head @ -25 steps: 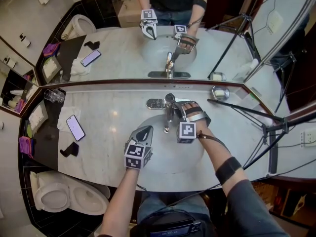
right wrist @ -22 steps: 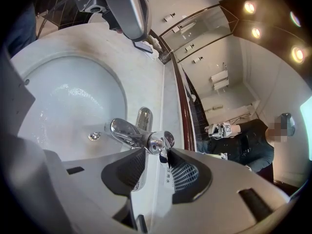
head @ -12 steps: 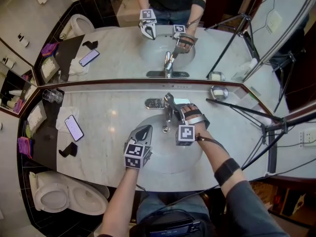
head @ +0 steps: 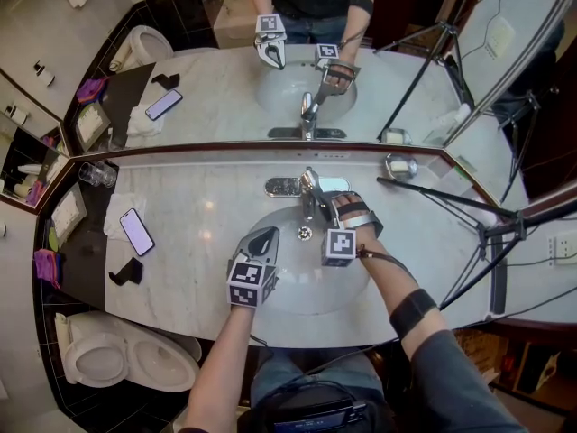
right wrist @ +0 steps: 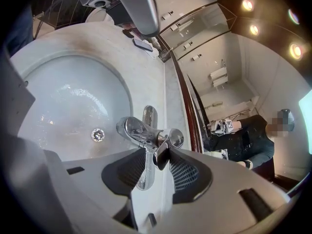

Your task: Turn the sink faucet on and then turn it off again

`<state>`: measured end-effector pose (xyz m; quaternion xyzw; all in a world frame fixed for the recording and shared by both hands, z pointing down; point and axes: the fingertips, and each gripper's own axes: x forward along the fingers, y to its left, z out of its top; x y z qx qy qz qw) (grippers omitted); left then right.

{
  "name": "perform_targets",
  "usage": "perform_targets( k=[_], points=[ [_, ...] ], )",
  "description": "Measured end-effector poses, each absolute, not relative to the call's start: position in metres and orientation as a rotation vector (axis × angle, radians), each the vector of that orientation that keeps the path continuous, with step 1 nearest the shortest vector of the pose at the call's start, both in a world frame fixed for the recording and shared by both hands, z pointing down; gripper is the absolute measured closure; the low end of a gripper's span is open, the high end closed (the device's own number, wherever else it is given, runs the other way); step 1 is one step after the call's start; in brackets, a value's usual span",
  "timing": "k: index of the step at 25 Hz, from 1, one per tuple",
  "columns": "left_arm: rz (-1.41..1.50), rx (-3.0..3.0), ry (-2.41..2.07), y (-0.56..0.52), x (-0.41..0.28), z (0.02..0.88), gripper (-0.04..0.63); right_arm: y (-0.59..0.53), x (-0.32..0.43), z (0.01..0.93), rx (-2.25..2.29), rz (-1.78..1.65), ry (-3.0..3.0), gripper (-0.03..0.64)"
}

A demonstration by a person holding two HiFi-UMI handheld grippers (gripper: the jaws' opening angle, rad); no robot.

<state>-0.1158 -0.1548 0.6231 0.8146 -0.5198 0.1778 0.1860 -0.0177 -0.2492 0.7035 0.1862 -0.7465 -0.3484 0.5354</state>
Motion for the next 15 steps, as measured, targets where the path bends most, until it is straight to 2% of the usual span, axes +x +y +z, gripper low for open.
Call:
perform_targets(
  k=[15],
  points=[
    [0.516, 2.304, -1.518, -0.129, -0.129, 0.586, 0.595, -0.214, 0.003, 0.659, 0.581, -0.680, -1.854, 0.459]
  ],
)
